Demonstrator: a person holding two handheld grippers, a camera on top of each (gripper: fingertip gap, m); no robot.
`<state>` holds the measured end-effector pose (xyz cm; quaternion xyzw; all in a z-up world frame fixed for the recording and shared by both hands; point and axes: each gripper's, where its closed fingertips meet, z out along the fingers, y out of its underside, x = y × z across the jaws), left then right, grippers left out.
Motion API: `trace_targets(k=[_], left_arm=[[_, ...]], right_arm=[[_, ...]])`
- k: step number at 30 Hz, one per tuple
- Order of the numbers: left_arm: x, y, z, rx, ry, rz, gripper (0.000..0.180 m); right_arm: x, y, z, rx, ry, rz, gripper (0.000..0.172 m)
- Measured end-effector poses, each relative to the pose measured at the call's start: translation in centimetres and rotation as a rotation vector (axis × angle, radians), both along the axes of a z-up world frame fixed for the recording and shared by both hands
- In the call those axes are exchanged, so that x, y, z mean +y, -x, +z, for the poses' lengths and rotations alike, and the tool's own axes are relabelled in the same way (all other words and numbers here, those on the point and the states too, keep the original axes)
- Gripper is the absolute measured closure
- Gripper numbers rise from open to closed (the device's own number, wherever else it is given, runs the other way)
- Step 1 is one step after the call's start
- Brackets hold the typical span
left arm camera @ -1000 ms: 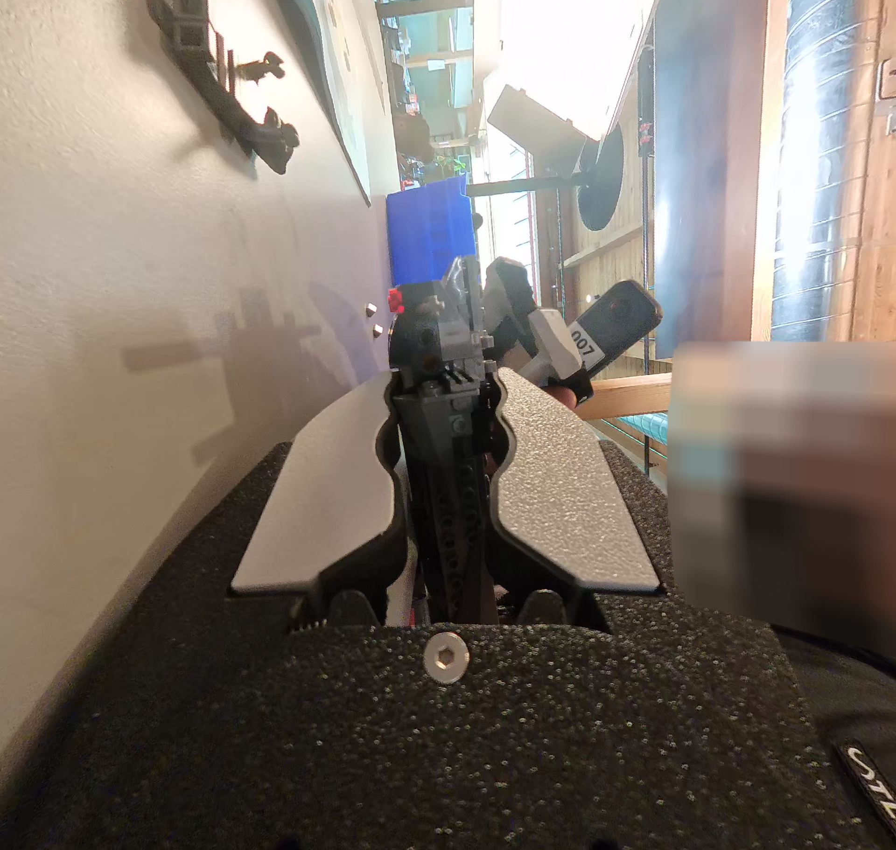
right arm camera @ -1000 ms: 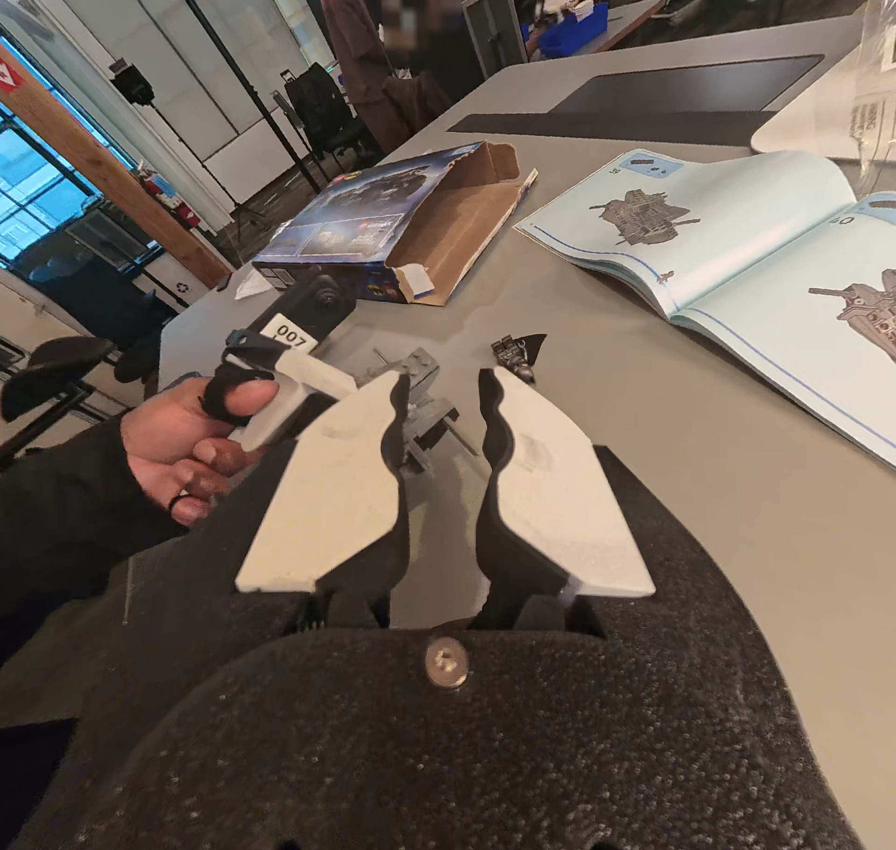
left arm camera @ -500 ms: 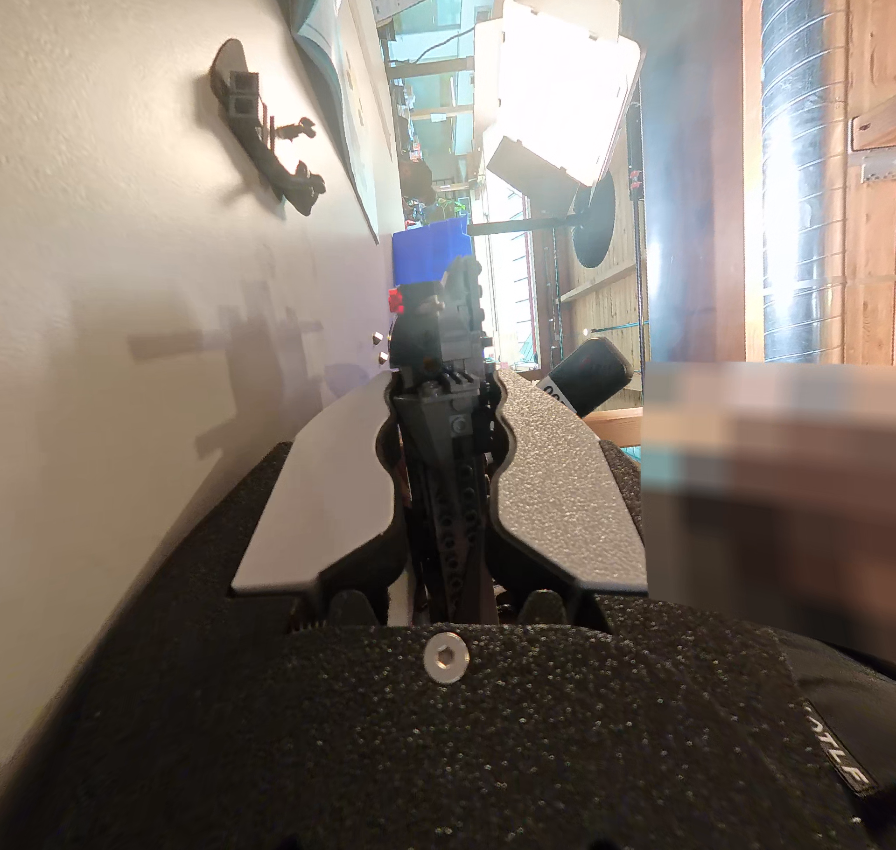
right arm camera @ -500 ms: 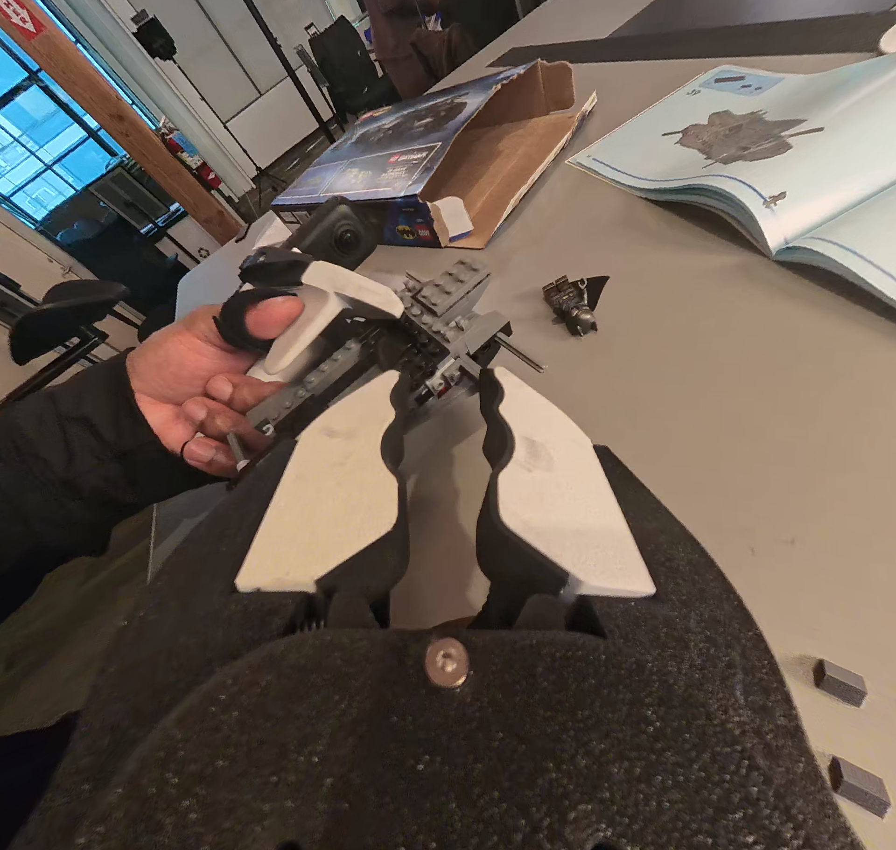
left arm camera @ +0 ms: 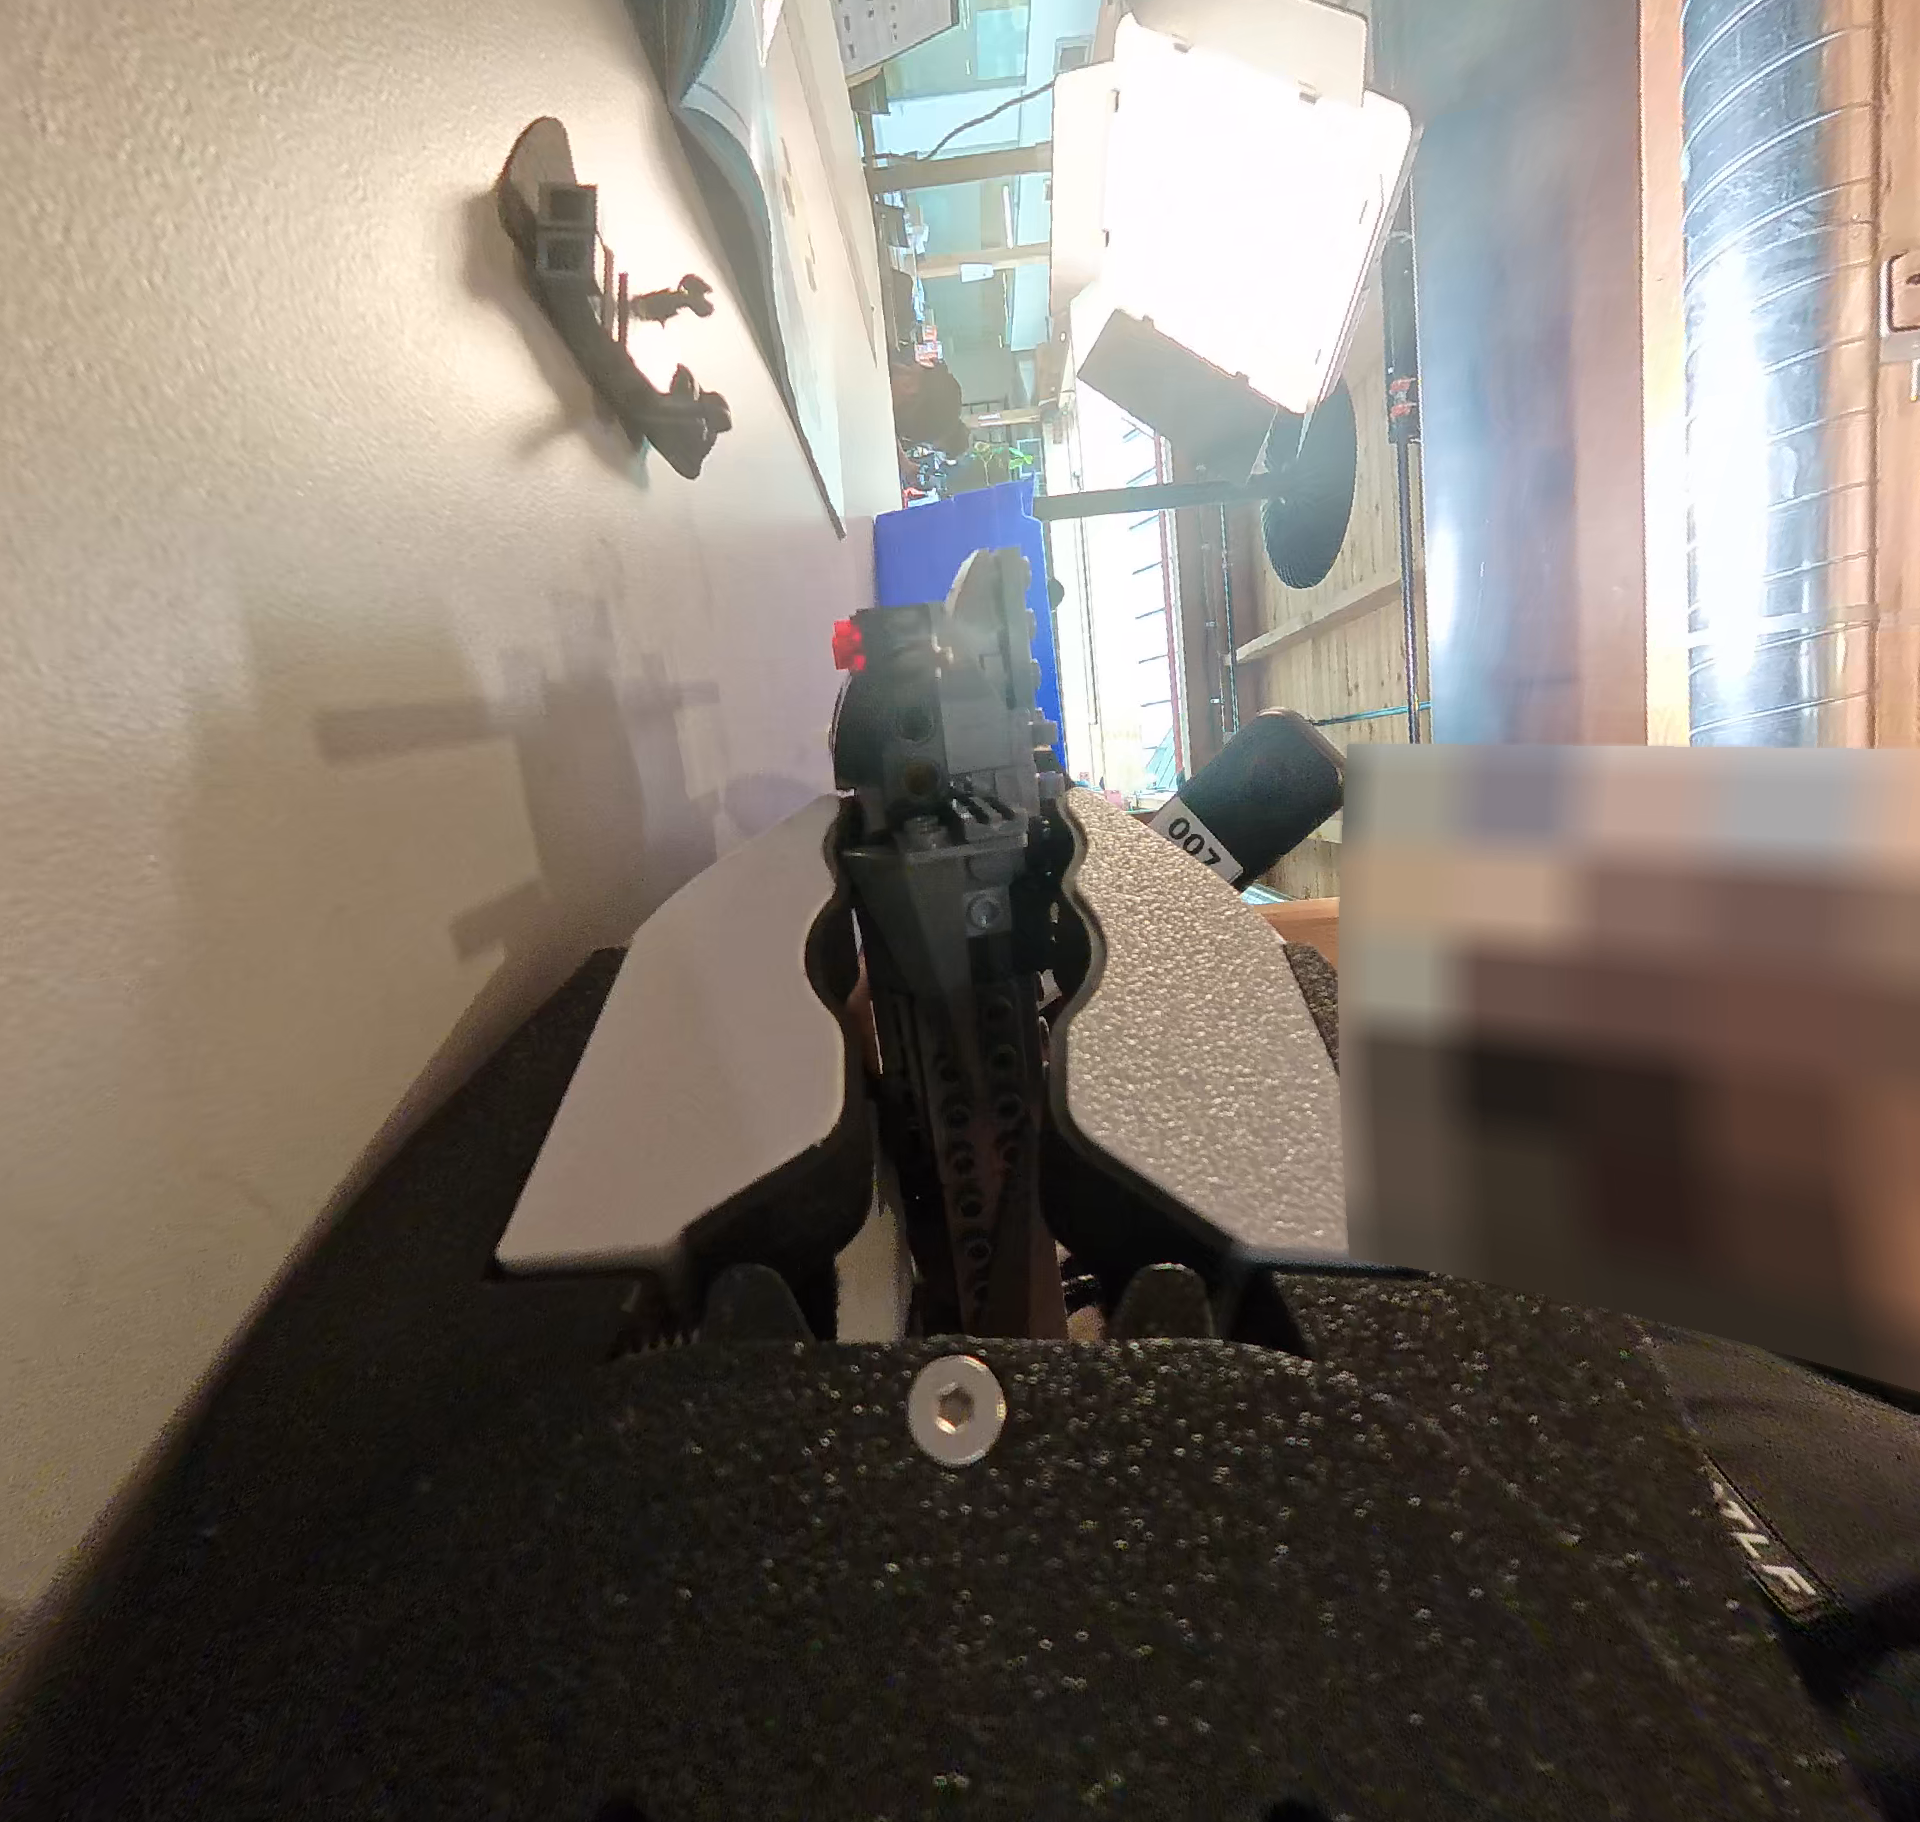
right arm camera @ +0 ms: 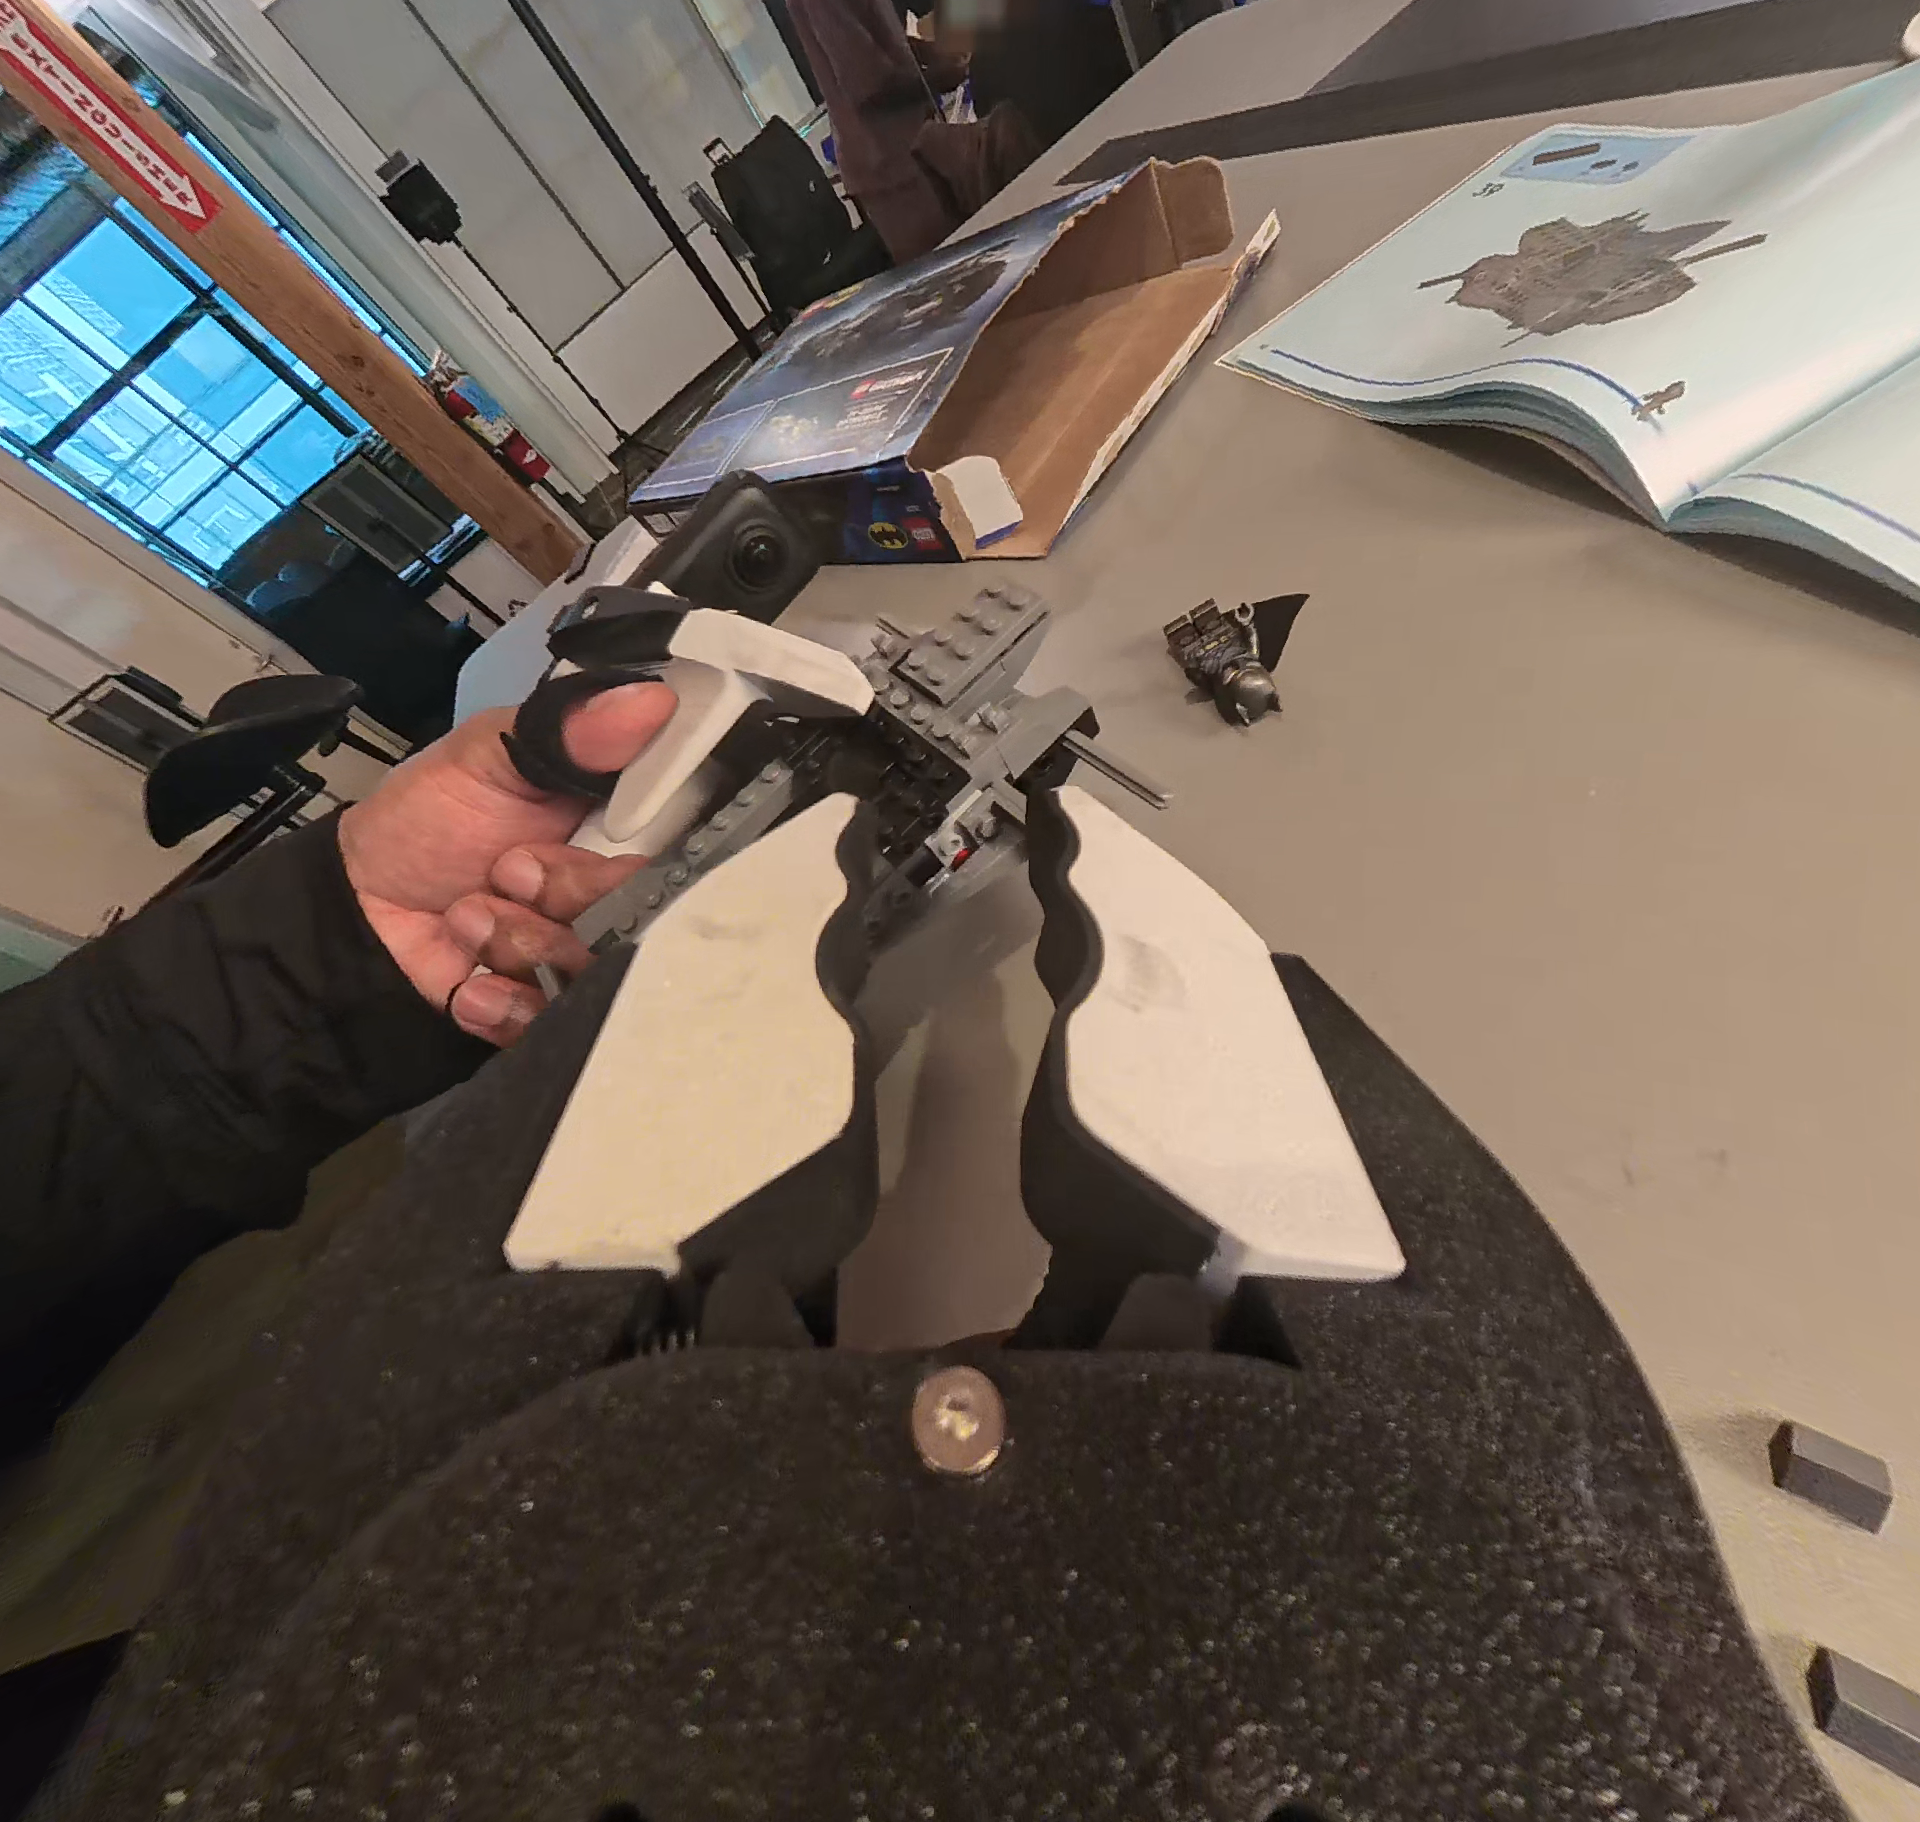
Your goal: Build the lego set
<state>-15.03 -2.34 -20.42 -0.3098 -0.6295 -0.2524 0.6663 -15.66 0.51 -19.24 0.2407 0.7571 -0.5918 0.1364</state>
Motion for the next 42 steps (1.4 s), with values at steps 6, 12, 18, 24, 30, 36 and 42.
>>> trace_targets(k=[6, 12, 18, 24, 30, 36, 42], left_arm=[[0.0, 0.0, -0.1, -0.003, 0.015, 0.004, 0.146], [0.0, 0.1, -0.2, -0.006, 0.019, 0.008, 0.146], [0.0, 0.1, -0.2, -0.003, 0.024, 0.011, 0.146], [0.0, 0.0, -0.2, -0.003, 0.028, 0.01, 0.146], [0.1, 0.1, -0.2, -0.003, 0.033, 0.008, 0.146], [0.8, -0.1, 0.0, 0.015, 0.078, -0.008, 0.146], [4.5, -1.0, 0.1, -0.001, 0.026, -0.048, 0.146]], right_arm=[[0.0, 0.1, -0.1, -0.026, 0.003, 0.008, 0.143], [0.1, 0.1, -0.1, -0.05, 0.008, 0.015, 0.143], [0.1, 0.2, -0.2, -0.067, 0.011, 0.019, 0.143], [0.1, 0.2, -0.2, -0.073, 0.013, 0.021, 0.143], [0.3, -0.1, -0.3, -0.077, 0.004, 0.041, 0.143], [1.0, -0.3, 0.1, -0.016, -0.002, 0.044, 0.142], [4.9, -0.9, 0.4, 0.07, -0.108, 0.039, 0.135]])
